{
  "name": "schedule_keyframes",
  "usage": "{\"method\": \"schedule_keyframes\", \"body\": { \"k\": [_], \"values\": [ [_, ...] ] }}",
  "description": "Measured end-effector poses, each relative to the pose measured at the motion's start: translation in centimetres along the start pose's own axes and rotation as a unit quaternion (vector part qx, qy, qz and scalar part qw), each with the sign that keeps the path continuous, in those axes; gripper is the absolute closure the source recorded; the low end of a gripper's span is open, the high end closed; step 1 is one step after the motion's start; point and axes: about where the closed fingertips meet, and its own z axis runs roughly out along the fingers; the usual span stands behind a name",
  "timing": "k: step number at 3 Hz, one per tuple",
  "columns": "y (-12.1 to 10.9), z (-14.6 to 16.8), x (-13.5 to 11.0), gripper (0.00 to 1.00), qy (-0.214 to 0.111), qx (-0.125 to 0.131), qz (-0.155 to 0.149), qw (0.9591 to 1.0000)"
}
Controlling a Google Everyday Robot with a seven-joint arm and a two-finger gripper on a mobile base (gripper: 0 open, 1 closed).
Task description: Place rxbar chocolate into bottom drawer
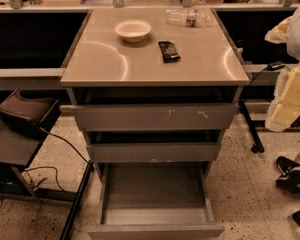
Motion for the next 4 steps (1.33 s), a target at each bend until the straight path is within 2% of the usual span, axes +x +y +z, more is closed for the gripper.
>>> {"method": "schedule_keyframes", "body": {
  "k": [1, 2, 3, 4],
  "values": [
    [0.0, 0.0, 0.0, 0.0, 0.0, 0.0, 0.0, 1.0],
    [-1.7, 1.2, -1.4, 0.0, -0.009, -0.01, -0.016, 0.9998],
    [-5.0, 4.0, -4.4, 0.0, -0.015, -0.026, -0.047, 0.9985],
    [-8.8, 8.9, -9.1, 0.0, -0.018, -0.051, -0.084, 0.995]
  ]
}}
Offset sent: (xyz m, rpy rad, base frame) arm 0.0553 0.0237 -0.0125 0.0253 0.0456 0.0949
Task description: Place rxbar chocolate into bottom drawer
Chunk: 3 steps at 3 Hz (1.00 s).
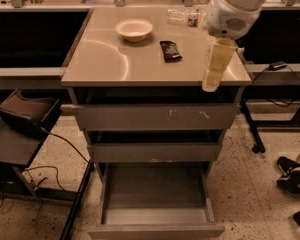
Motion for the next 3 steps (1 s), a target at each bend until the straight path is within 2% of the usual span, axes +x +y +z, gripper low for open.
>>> {"method": "schedule_keyframes", "body": {
  "k": [1, 2, 3],
  "values": [
    [-4.2, 2.5, -3.3, 0.0, 0.003, 0.032, -0.021, 0.9993],
    [-4.9, 2.8, -3.8, 0.0, 0.001, 0.042, -0.024, 0.9988],
    [-6.2, 4.4, -2.6, 0.0, -0.038, 0.047, 0.004, 0.9982]
  ]
}}
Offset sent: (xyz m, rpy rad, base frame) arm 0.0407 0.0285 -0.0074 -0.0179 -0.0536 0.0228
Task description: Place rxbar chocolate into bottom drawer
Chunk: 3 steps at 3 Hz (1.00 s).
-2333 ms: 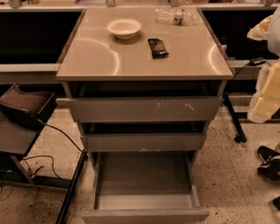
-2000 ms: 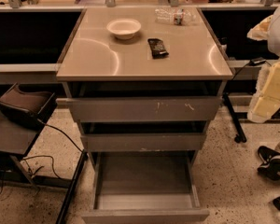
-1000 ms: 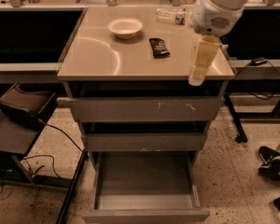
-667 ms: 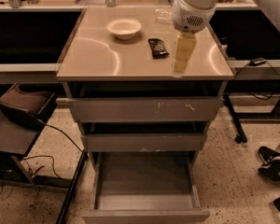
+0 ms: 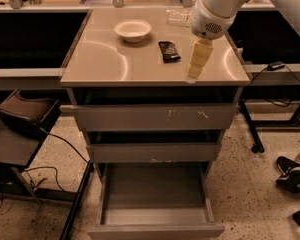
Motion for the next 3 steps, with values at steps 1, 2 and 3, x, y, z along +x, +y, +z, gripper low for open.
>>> {"method": "schedule_keyframes", "body": {
  "k": [1, 2, 3],
  "values": [
    [-3.9, 1.3, 2.2, 0.0, -0.062, 0.03, 0.071, 0.9952],
    [-8.8, 0.7, 3.3, 0.0, -0.126, 0.069, 0.145, 0.9789],
    [-12.5, 0.5, 3.4, 0.0, -0.165, 0.089, 0.199, 0.9619]
  ]
}}
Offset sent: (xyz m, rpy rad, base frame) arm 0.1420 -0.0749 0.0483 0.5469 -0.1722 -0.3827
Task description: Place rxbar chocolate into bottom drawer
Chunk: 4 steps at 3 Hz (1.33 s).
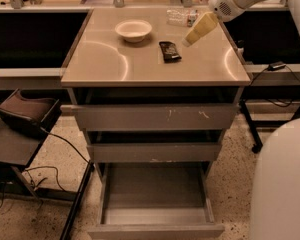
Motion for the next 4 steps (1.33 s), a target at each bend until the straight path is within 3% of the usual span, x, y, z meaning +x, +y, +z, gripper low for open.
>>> {"method": "schedule_keyframes", "body": {
  "k": [1, 2, 4],
  "values": [
    [-0.7, -0.5, -0.6, 0.0, -0.008, 0.008, 0.002, 0.9999],
    [-1.9, 1.9, 0.1, 0.0, 0.0, 0.021, 0.015, 0.9997],
    [-4.8, 8.0, 0.3, 0.0, -0.036, 0.023, 0.093, 0.9947]
  ]
}}
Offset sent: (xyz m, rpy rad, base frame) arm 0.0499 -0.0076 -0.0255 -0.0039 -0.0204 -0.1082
